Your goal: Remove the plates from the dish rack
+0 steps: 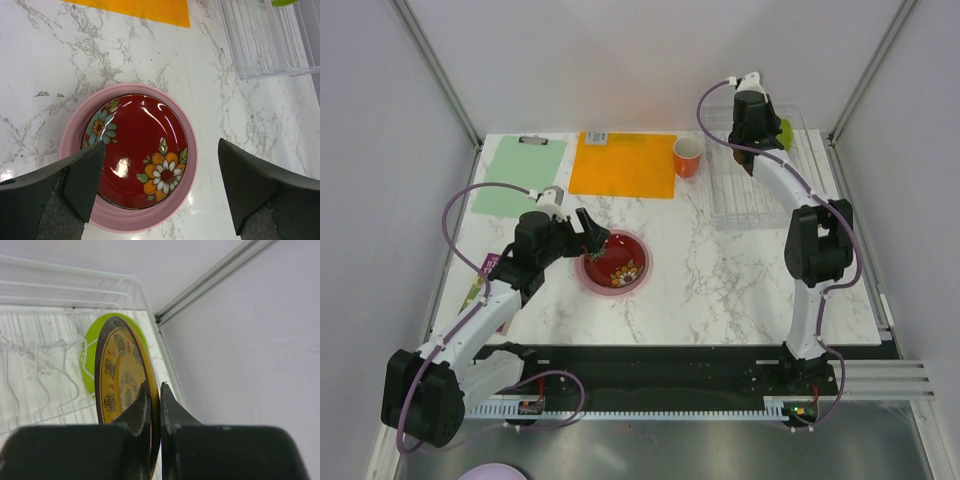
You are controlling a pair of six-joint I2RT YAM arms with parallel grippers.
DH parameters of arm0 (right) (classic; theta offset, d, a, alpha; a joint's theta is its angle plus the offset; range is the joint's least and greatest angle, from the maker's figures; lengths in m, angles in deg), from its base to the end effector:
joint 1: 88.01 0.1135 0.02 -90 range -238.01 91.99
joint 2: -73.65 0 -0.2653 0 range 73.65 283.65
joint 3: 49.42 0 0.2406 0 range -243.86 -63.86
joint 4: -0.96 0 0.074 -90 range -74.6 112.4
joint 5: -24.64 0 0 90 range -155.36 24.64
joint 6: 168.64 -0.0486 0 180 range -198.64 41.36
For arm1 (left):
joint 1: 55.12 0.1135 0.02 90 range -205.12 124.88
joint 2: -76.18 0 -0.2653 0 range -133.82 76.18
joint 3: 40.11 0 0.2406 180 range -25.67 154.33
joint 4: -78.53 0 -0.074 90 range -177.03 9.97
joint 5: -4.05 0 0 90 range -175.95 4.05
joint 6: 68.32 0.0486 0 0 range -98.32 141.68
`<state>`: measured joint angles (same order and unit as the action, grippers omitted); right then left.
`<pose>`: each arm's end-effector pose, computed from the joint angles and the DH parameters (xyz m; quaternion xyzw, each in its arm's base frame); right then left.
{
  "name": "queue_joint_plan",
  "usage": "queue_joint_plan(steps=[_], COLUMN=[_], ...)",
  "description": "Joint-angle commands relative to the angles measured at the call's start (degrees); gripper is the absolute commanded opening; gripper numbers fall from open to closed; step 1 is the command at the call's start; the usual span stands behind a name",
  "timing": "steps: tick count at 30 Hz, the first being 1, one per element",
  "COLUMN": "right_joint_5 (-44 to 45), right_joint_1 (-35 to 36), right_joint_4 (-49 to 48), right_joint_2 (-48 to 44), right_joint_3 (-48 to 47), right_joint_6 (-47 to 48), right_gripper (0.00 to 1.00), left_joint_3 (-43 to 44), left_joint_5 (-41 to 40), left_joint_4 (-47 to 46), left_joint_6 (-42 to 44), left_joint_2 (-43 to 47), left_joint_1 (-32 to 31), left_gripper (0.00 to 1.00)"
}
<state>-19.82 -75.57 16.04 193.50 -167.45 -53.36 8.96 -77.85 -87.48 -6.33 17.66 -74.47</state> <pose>0.4917 0.0730 0.3046 -0.0213 0.7755 -0.3704 0.5109 0.2155 -0.0829 0.2517 -0.0243 0.8345 -0.2739 0.4776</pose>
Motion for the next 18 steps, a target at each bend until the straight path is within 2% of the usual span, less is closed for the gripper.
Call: queue_joint_plan(steps=[1,3,4,7,8,9,13,17,18], right_joint_5=[5.9,4.4,-1.7,-11.7,-14.4,-17.6,-28.5,-43.8,-44.6], right_joint_1=[0.4,1.7,3.4,8.1,8.9,9.5,11.2,12.2,12.8], right_joint_4=[-0.8,4.9,7.7,6.3,6.5,6.6,7.3,-1.9,-4.5], right_joint_2=[-13.4,-17.4,-22.6,-33.7,-36.0,-38.1,-47.2,-52.4,-53.0], right_joint_3=[1.0,2.3,6.4,18.9,21.5,26.5,36.6,49.7,53.8], right_joint_6=[-4.0,-10.1,-13.6,-23.0,-28.2,-30.4,-42.2,-54.3,-57.4], right_gripper=[0.00,0.00,0.00,0.01,0.01,0.01,0.01,0.01,0.01], left_joint_3=[0.3,0.2,0.6,0.4,-0.3,-2.0,-5.8,-8.2,-9.7], left_joint_5=[0.6,2.1,3.5,10.0,11.1,12.0,13.1,15.1,16.0], left_joint_4=[-0.5,-0.2,-0.2,-2.4,-3.7,-6.6,-12.3,-16.9,-18.3], left_joint_6=[-2.7,-3.2,-3.3,-4.2,-5.0,-5.8,-9.3,-11.8,-13.4], left_joint_2=[1.7,1.9,1.5,0.2,0.3,0.8,3.5,4.4,4.8], left_joint_1=[0.0,0.1,0.1,0.0,0.0,-0.1,0.0,-0.1,0.0], left_gripper=[1.00,1.00,1.00,1.00,1.00,1.00,1.00,1.00,1.00])
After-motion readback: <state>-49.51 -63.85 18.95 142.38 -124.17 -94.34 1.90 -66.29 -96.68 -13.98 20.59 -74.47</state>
